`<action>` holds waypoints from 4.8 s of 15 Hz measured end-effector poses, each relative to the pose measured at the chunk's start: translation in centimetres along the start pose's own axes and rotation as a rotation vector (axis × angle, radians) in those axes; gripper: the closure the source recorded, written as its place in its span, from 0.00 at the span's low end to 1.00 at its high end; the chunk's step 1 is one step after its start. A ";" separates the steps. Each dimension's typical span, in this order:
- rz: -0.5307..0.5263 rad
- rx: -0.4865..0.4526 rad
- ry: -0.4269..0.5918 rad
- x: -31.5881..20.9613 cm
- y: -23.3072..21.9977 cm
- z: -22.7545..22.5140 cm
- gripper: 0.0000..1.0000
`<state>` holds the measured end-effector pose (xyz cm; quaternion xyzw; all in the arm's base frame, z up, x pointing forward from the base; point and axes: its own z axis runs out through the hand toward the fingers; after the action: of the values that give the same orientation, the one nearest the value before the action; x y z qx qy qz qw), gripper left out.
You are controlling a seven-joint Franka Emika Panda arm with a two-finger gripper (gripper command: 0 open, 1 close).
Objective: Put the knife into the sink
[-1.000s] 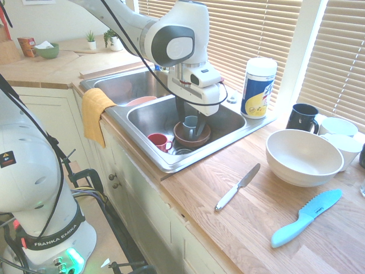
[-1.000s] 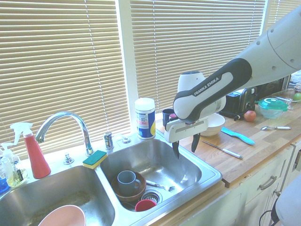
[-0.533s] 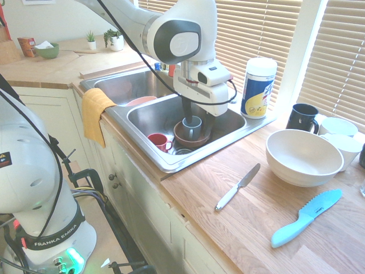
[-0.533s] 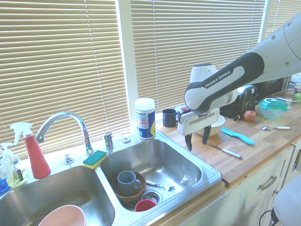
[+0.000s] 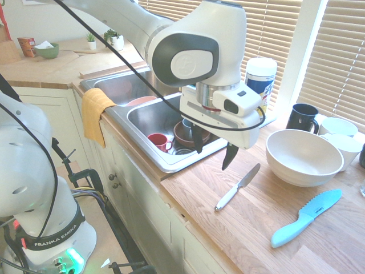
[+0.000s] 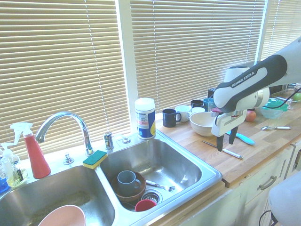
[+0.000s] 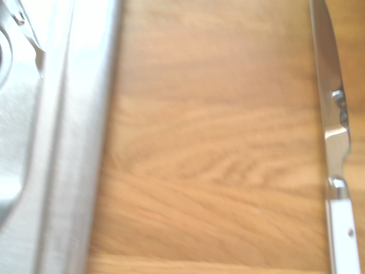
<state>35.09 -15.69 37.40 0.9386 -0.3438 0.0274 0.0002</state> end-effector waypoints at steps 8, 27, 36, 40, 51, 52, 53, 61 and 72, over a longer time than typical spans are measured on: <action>0.051 0.008 0.031 2.1 2.7 4.0 0.00; 0.082 -0.003 0.033 4.4 4.7 6.3 1.00; 0.083 -0.002 0.036 4.5 5.3 6.2 1.00; 0.069 0.003 0.042 4.3 4.5 5.6 1.00; 0.188 0.051 0.111 -6.4 -17.7 -1.1 1.00; 0.207 0.045 0.115 -6.9 -19.4 -0.7 1.00; 0.217 0.035 0.117 -7.4 -20.7 -0.1 1.00; 0.238 0.048 0.085 -12.7 -27.6 8.0 1.00; 0.270 0.011 0.035 -11.4 -27.4 17.7 1.00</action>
<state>44.96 12.27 19.67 0.8832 -0.4668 0.0455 -0.0028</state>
